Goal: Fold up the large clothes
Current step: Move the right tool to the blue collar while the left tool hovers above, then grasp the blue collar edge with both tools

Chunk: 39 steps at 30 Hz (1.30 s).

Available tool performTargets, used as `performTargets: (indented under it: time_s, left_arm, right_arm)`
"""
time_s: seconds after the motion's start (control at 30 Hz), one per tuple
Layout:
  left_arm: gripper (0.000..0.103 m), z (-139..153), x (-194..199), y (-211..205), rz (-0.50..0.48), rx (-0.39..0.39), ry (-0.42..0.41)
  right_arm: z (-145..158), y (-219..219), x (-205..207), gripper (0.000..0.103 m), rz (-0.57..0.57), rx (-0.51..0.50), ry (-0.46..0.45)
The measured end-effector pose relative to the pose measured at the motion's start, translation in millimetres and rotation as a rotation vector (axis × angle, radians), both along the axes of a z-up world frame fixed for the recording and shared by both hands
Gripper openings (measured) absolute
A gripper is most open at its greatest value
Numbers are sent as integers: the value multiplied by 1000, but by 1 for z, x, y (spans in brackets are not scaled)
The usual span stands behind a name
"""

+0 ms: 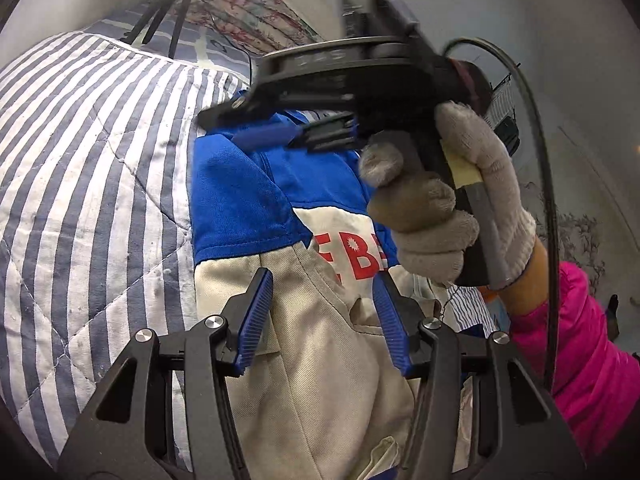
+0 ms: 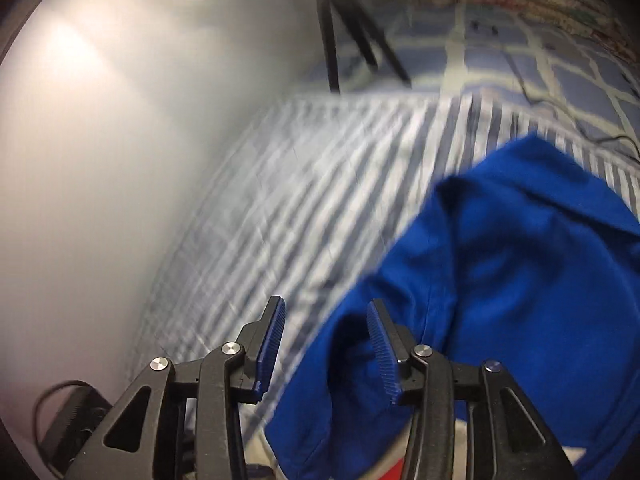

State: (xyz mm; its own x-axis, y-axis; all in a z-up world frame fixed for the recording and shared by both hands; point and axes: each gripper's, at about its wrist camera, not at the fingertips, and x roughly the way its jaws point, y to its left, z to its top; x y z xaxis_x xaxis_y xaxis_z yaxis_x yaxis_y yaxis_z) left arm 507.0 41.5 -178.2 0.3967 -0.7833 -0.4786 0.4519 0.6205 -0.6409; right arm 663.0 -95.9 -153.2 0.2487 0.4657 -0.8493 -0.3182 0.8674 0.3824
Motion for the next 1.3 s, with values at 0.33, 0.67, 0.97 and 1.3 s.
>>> performTargets:
  time_s: [0.33,0.67,0.97,1.3]
  left_arm:
    - [51,-2,-1,-9,-25,35,8]
    - [51,-4,5,-11,-28,38,8]
    - [51,-4,0,-16,-44,46,5]
    - [51,29,10,20,118,53,-47]
  right_arm:
    - [1,17,-13,0,49,50,-176]
    - [-3,-52,7,39,-199,88,-114]
    - [-41,-11,28,19,-150,-119,-157]
    - [64,-135,-69,39,-159,69,-320]
